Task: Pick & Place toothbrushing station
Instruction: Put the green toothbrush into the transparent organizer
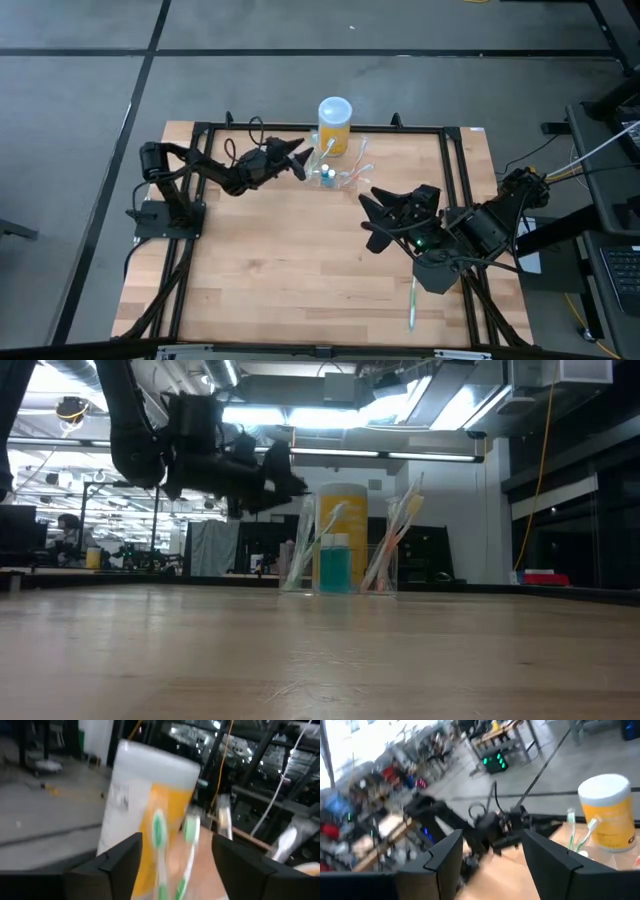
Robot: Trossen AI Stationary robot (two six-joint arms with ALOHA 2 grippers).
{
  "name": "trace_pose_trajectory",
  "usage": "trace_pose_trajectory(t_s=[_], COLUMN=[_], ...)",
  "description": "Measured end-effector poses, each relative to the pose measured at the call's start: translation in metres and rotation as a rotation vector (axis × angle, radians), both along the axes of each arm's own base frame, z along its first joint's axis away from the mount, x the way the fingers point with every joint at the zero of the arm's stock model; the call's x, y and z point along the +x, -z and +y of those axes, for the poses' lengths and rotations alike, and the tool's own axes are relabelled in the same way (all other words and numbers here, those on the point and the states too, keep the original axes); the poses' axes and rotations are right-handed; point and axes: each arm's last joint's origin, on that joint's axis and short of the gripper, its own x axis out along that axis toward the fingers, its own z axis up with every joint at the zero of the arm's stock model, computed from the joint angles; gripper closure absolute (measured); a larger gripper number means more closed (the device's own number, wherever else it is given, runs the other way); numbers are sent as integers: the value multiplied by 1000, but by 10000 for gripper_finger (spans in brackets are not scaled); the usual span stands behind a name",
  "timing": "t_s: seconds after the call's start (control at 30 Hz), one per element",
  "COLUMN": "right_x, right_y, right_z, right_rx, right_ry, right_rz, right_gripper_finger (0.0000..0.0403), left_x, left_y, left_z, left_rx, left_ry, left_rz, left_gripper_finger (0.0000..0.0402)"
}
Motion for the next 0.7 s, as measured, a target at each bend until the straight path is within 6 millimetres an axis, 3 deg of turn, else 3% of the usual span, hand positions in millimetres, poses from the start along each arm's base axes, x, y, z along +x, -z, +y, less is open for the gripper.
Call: trace_pose_trajectory(t_s=[0.17, 0.4, 0.57, 0.7], right_x=[4, 5, -10, -30], right_y=[11, 79, 133, 174], right_z=[-3, -4, 22, 60], right_rx=[7, 254, 477, 749], right_ry=[-113, -177, -256, -363], right_rz=[158, 567, 792, 883], right_gripper_finger=[195, 195, 195, 195], left_x=[-6, -22, -44, -65], left_y=[-25, -68, -94, -92], left_z=[-3, -18, -35, -47], left_rx=[121, 245, 273, 62], left_ry=[-29, -71, -52, -78], left_rz=[-26, 44, 142, 218], left_gripper_finger=[148, 147, 147, 154])
